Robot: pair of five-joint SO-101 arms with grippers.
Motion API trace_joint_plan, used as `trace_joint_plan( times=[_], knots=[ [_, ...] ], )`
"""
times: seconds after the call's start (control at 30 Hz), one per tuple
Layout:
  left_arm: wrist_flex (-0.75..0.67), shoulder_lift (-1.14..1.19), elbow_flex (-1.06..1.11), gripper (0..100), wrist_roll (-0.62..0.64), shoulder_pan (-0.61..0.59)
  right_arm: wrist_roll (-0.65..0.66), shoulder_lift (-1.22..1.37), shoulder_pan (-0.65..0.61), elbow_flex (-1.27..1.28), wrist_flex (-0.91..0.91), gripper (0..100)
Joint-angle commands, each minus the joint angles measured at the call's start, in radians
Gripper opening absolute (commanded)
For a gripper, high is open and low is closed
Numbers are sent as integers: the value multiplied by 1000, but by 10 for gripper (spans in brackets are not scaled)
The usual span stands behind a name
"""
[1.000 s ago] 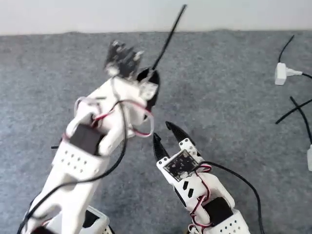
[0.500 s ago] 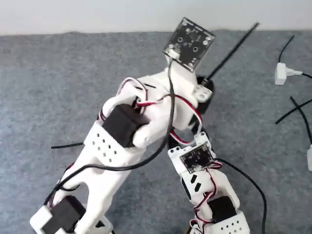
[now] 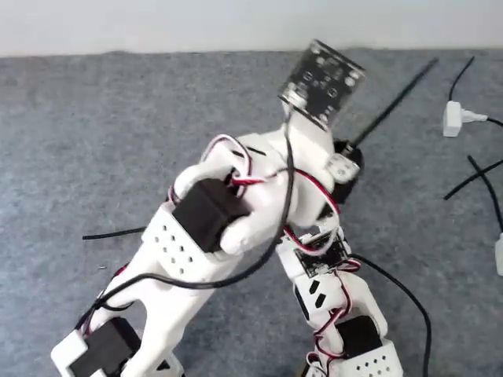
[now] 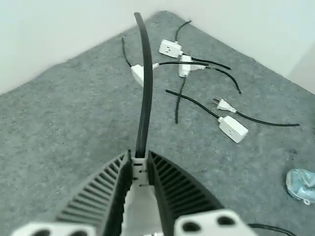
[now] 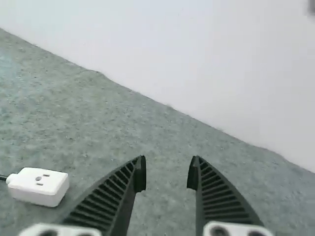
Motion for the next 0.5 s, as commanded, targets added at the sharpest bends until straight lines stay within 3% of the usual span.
trace_joint_plan(
  times=[0.0,0.23,0.47],
  knots=[
    [-6,-14,-12,11,11,44,-14,-2,53,18,-61,162],
    [-5,-14,-12,11,9,61,-14,139,61,-18,-159,162],
    [2,-14,-12,11,11,61,-15,522,81,-150,-309,162]
  ],
)
